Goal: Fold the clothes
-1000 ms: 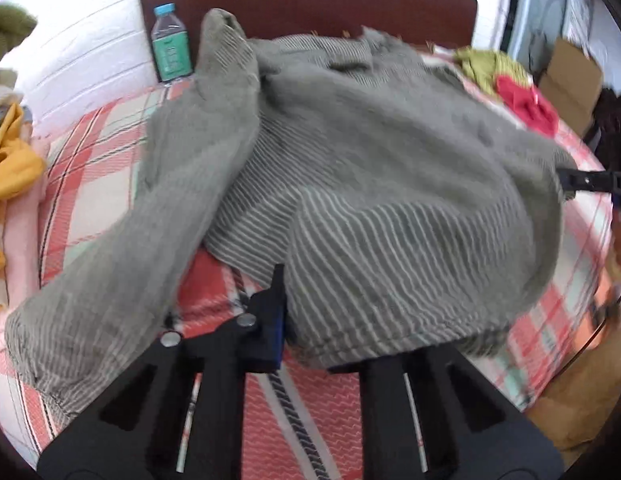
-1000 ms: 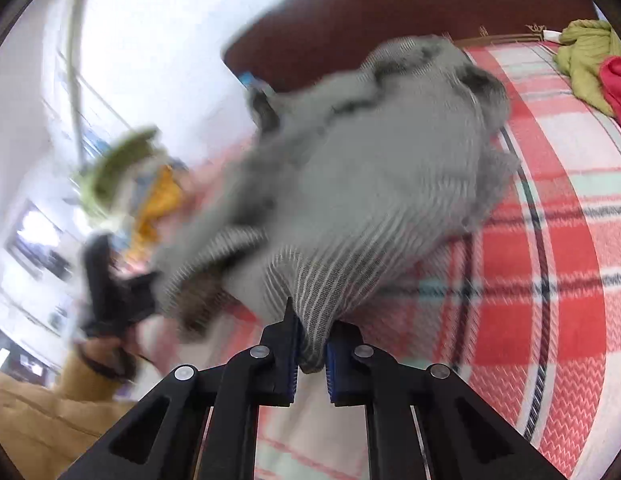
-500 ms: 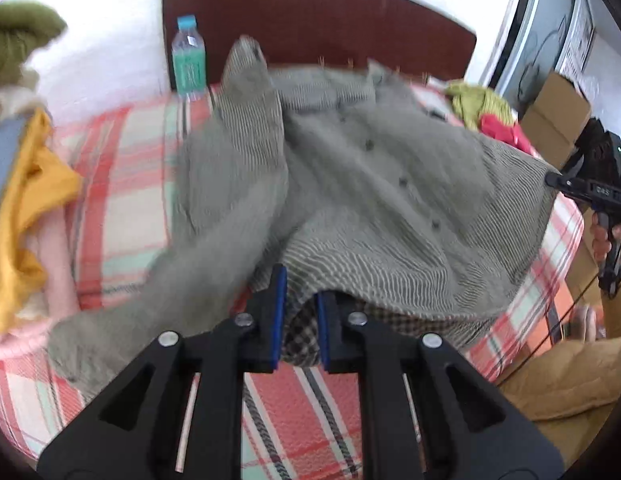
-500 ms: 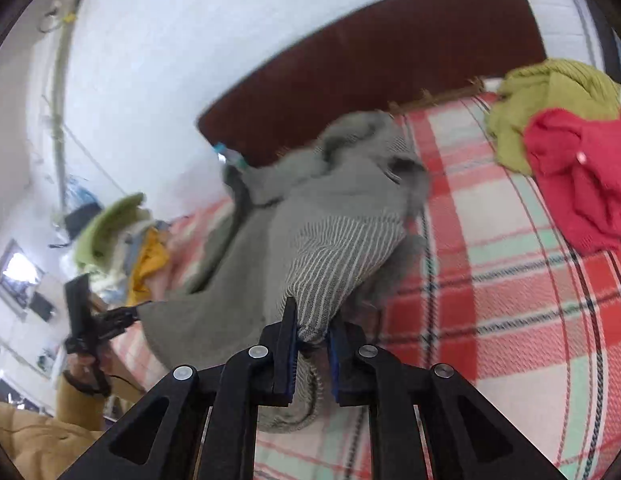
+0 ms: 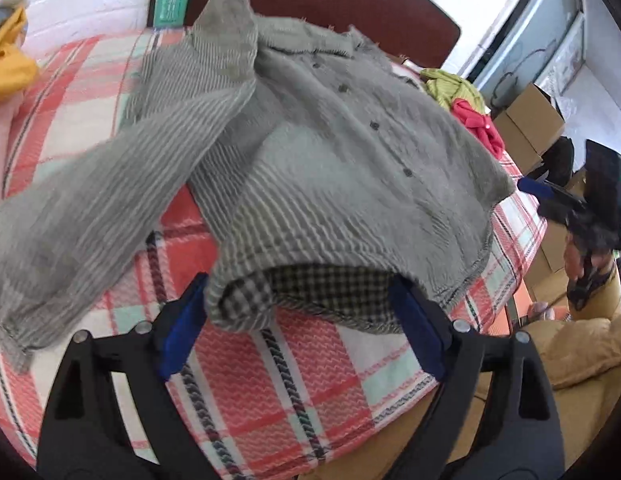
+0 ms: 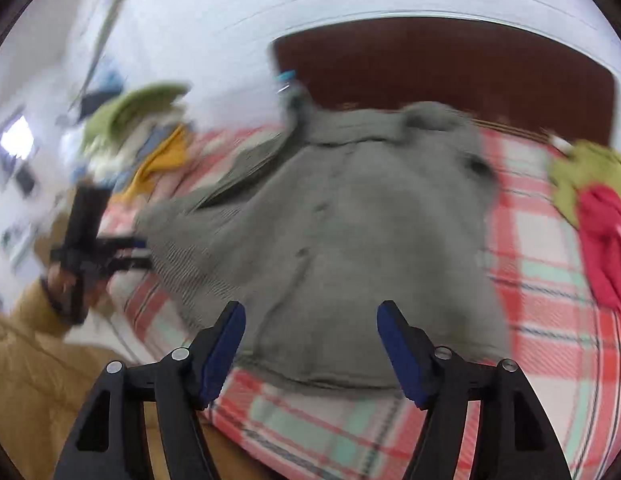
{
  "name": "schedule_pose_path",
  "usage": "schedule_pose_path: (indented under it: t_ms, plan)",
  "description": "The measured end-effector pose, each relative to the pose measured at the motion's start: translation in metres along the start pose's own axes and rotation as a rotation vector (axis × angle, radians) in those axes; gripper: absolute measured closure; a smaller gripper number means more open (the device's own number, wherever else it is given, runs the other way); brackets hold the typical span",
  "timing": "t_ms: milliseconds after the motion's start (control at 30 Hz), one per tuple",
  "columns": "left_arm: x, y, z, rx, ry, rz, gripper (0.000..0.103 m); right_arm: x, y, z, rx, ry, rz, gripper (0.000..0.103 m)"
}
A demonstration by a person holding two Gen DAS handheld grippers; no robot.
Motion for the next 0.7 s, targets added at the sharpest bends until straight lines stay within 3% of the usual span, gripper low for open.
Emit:
schedule_pose_path:
  t_ms: [133, 200, 233, 267, 300, 367, 433, 500, 533, 567, 700]
  plan:
    - [-0.001, -0.001, 0.011, 0.013, 0.009, -0.022, 0.014, -0.053, 0.003, 0.054, -0.089, -0.083, -0.178, 0.033]
    - [-0.005, -0.005, 0.011, 0.029, 0.005, -0.042, 0.019, -0.081, 0.009, 0.081, -0.140, -0.101, -0.270, 0.033]
    - [-0.008, -0.008, 0.012, 0.026, 0.004, -0.058, 0.038, -0.093, 0.012, 0.093, -0.162, -0.108, -0.317, 0.033]
    - [-0.011, -0.011, 0.013, 0.018, 0.001, -0.078, 0.065, -0.102, 0.014, 0.101, -0.168, -0.105, -0.360, 0.033]
    - [-0.014, -0.014, 0.014, 0.011, -0.003, -0.097, 0.075, -0.112, 0.015, 0.110, -0.167, -0.083, -0.415, 0.033]
    - [-0.021, -0.017, 0.014, 0.012, -0.014, -0.139, 0.084, -0.123, 0.018, 0.124, -0.171, -0.025, -0.488, 0.033]
    - [-0.024, -0.019, 0.010, 0.023, 0.034, -0.185, 0.087, -0.127, 0.016, 0.132, -0.171, 0.004, -0.505, 0.035]
    - [-0.026, -0.021, 0.005, 0.034, 0.047, -0.205, 0.087, -0.128, 0.011, 0.137, -0.165, 0.009, -0.490, 0.061]
    - [-0.027, -0.022, 0.001, 0.039, 0.057, -0.211, 0.087, -0.128, 0.008, 0.138, -0.165, 0.009, -0.477, 0.088]
    - [-0.027, -0.023, -0.002, 0.043, 0.067, -0.217, 0.087, -0.125, 0.003, 0.138, -0.174, -0.001, -0.439, 0.097]
    - [-0.025, -0.031, -0.022, 0.067, 0.137, -0.219, 0.087, -0.120, -0.017, 0.119, -0.164, -0.145, -0.293, 0.097]
Point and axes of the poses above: each gripper's, at about its wrist camera, not at the fingertips, and z roughly the way its jaws point, x to its right, y to its underside, the point moved 3 cm from there along z, roughly the way its jaws point
